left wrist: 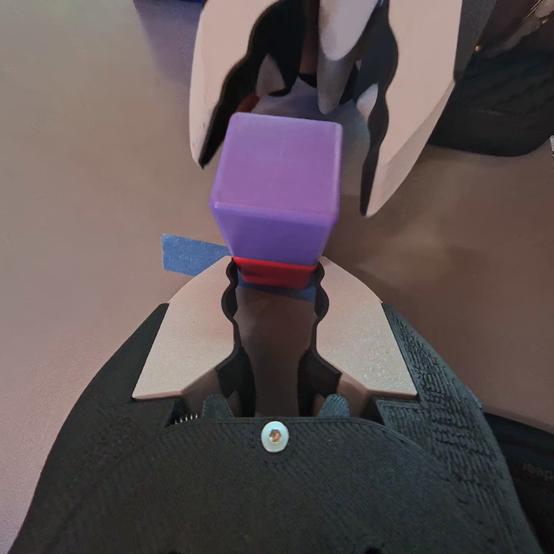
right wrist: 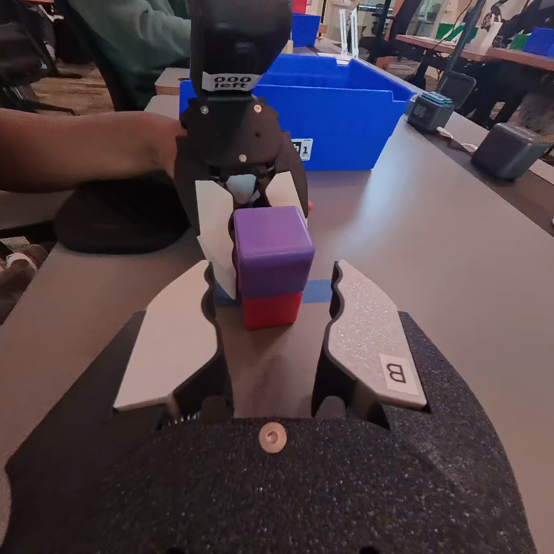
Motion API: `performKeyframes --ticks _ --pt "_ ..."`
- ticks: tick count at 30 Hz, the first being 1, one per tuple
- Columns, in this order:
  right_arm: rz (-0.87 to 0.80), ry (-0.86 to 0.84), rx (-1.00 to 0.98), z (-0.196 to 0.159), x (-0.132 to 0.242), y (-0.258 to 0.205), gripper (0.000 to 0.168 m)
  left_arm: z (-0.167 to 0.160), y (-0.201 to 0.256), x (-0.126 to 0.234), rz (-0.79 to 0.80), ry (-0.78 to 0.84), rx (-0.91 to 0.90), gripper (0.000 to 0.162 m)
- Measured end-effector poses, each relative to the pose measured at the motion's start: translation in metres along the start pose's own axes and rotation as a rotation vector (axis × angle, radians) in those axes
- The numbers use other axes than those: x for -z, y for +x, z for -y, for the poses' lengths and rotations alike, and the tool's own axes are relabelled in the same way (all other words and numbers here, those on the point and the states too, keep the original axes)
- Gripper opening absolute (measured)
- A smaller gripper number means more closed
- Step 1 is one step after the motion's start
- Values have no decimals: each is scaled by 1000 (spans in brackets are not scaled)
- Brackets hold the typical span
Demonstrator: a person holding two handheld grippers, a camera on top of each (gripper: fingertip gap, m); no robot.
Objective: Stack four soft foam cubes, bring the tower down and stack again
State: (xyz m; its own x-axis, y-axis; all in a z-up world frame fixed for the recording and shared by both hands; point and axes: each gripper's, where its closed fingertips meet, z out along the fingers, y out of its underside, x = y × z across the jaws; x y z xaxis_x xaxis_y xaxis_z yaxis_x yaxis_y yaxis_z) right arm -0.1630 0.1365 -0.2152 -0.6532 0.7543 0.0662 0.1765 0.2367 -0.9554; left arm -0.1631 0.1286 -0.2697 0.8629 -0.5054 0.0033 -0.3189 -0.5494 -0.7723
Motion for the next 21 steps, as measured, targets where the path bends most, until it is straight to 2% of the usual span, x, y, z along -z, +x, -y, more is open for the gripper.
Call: performKeyframes --ticks 2,3,7,9,10,12,15,16,18,19,21 --pt "24 5 -26 1 -7 -2 63 0 0 0 -2 0 -4 49" --pt "20 11 -37 2 -9 -1 51 -1 0 1 0 -1 -6 49" --pt "50 6 -35 1 -10 -5 49 3 6 10 29 14 -46 51" --pt "52 6 -29 1 -10 -7 49 18 16 27 72 63 -80 70" --pt "50 6 -30 1 -10 -7 49 30 23 38 93 110 -87 81" --pt "48 6 -30 1 -10 -7 49 56 40 71 140 200 -96 94" --pt "47 6 -31 1 -10 -7 49 69 37 144 374 220 -102 97" --pt "47 6 -31 1 -10 -7 49 62 23 176 509 197 -69 95" --pt "44 6 -30 1 -10 -7 49 27 -11 249 797 109 58 82" --pt "42 6 -30 1 -10 -7 49 -1 -22 276 860 12 119 79" --pt "40 5 -24 1 -9 -8 49 -65 -29 301 776 -249 206 79"
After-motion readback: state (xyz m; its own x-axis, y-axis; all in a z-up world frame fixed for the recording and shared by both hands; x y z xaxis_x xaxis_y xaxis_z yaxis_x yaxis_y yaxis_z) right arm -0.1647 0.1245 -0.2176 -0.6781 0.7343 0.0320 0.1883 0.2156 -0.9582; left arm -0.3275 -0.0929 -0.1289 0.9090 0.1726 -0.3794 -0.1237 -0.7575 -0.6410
